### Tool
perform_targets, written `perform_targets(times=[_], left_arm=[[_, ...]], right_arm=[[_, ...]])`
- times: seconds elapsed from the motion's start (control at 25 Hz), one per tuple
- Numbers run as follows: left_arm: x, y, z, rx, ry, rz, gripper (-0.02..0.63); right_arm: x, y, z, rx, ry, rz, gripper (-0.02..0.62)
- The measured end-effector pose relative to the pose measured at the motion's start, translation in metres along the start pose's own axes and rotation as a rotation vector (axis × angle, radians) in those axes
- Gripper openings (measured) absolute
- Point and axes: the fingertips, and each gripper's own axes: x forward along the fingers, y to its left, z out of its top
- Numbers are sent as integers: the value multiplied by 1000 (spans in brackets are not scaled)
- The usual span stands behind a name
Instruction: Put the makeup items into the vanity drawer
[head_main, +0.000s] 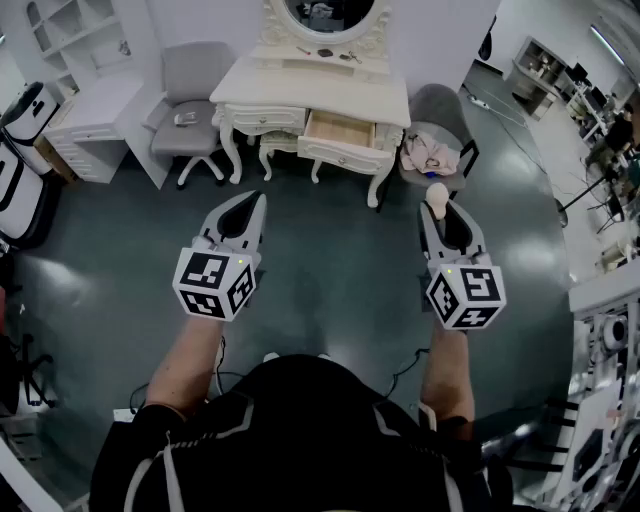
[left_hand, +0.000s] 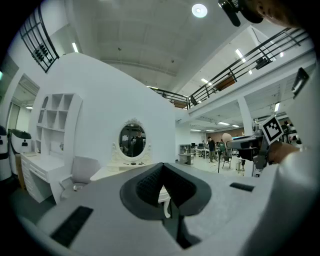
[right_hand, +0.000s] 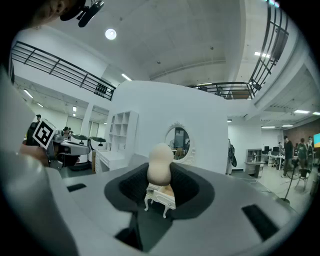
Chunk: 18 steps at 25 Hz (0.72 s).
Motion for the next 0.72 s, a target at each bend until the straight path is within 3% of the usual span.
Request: perform_targets(times=[0.72], left_arm=[[10, -15, -3, 19, 14, -16, 3]], right_arm=[[-8, -5, 1, 40, -34, 14, 150]])
